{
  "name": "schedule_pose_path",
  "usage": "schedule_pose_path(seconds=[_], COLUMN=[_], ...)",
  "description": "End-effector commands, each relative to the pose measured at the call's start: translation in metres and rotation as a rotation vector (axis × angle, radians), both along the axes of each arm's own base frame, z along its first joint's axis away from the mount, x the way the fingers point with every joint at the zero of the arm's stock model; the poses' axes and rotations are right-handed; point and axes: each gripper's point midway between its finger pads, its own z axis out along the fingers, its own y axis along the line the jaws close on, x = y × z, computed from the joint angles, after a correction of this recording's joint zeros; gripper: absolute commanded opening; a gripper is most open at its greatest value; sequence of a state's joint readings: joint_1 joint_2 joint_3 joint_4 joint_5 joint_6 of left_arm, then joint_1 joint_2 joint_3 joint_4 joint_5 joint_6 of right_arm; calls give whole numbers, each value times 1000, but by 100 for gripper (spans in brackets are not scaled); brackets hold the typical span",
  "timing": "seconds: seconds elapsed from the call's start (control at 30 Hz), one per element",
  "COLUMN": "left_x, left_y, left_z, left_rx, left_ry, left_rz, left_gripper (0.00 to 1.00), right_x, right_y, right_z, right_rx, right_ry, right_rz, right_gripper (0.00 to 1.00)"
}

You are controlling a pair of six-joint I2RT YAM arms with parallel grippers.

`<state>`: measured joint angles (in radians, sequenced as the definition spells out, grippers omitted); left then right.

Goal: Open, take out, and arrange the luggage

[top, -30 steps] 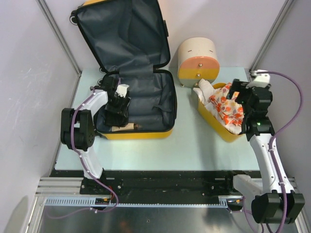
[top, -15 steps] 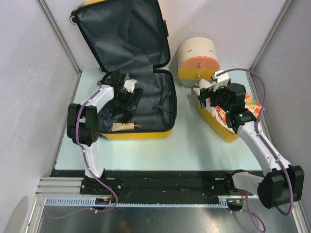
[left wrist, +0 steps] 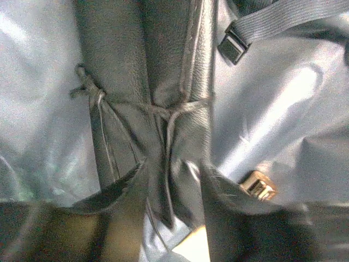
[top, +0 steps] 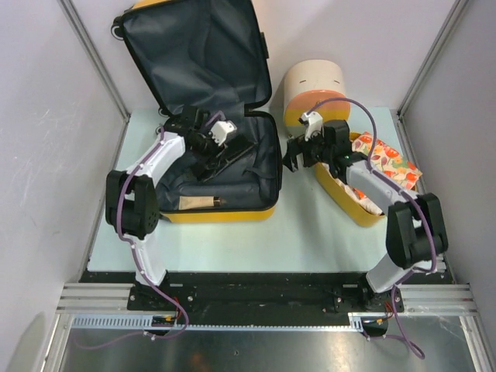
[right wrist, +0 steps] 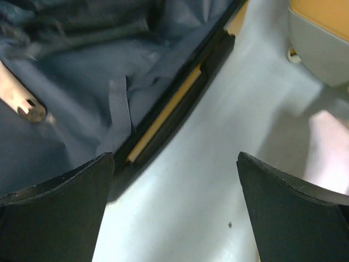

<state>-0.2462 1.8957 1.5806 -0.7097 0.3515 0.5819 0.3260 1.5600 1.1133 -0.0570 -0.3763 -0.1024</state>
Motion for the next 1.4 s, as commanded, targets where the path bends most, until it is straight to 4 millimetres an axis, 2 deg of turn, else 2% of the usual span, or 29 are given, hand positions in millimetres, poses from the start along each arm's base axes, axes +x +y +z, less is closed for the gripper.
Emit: schedule_pose_path(seconds=[0.0, 0.03, 0.07, 0.1, 0.13, 0.23, 0.27, 0.3, 0.33, 0.37, 0.4, 0.43, 0.47, 0.5, 0.53, 0.6, 0.63, 0.7, 0.73, 0.77, 0.8, 0.83, 0.87, 0.9, 1.03, 1.1, 1.13, 1.17, 1.37], left_x=[-16, -26, -36, -41, -45, -52, -46, -38, -32, -20, -12, -7, 1, 5, 6, 2, -8, -37, -52, -86, -104, -118, -135, -140, -128, -127, -117, -120, -93], left_y=[3, 0, 4, 9, 14, 36, 40, 60, 69, 79, 104, 114, 122, 139, 141, 131, 111, 84, 76, 75, 54, 54, 54, 51, 47, 39, 36, 35, 41], left_z=[40, 44, 40, 38, 40, 31, 39, 43, 44, 58, 61, 64, 72, 72, 76, 86, 95, 94, 87, 66, 55, 49, 31, 25, 1, -10, -15, -30, -71], left_rx=[32, -10, -7, 4, 17, -5, -48, -106, -140, -167, -181, -175, -167, -140, -148, -180, -252, -225, -178, -137, -78, -49, -38, -26, -15, 7, 20, 34, 135], left_ry=[-106, -87, -59, -51, -54, 12, 17, 61, 82, 60, 66, 53, 13, -5, -19, -46, -39, 6, 40, 167, 187, 207, 264, 273, 284, 277, 237, 257, 205], left_rz=[-232, -264, -261, -250, -239, -113, -61, 91, 156, 215, 333, 374, 405, 465, 463, 343, 227, 41, -28, -77, -213, -243, -259, -282, -252, -279, -288, -286, -275], left_gripper=[61, 70, 72, 73, 73, 72, 72, 72, 72, 73, 73, 73, 74, 74, 75, 68, 55, 46, 41, 38, 35, 31, 31, 31, 43, 46, 47, 48, 52], right_x=[29, 31, 37, 43, 47, 71, 80, 87, 97, 101, 105, 107, 111, 111, 111, 112, 112, 111, 111, 111, 111, 112, 111, 111, 113, 112, 111, 112, 115], right_y=[40, 47, 50, 54, 60, 68, 62, 61, 62, 59, 59, 61, 64, 68, 72, 79, 79, 81, 82, 82, 83, 83, 83, 83, 77, 75, 75, 74, 65], right_z=[30, 27, 26, 10, 15, 6, -1, -1, -5, -10, -15, -28, -27, -29, -31, -40, -43, -43, -41, -42, -41, -40, -41, -40, -41, -43, -43, -43, -38], right_rx=[148, 150, 149, 147, 152, 149, 121, 121, 118, 95, 84, 70, 70, 73, 76, 83, 83, 94, 98, 99, 99, 104, 103, 105, 100, 100, 102, 102, 114], right_ry=[-12, 3, 12, 54, 65, 91, 102, 106, 113, 121, 129, 151, 153, 162, 172, 204, 213, 220, 216, 219, 221, 224, 234, 235, 235, 244, 248, 249, 248], right_rz=[34, 38, 22, 14, 7, -48, -111, -138, -158, -187, -192, -186, -174, -158, -141, -112, -108, -95, -92, -92, -89, -90, -91, -93, -110, -114, -109, -110, -115], right_gripper=[100, 100, 100, 100, 100, 100, 100, 100, 100, 100, 100, 100, 98, 90, 86, 76, 75, 73, 72, 71, 69, 69, 69, 69, 69, 69, 69, 69, 69])
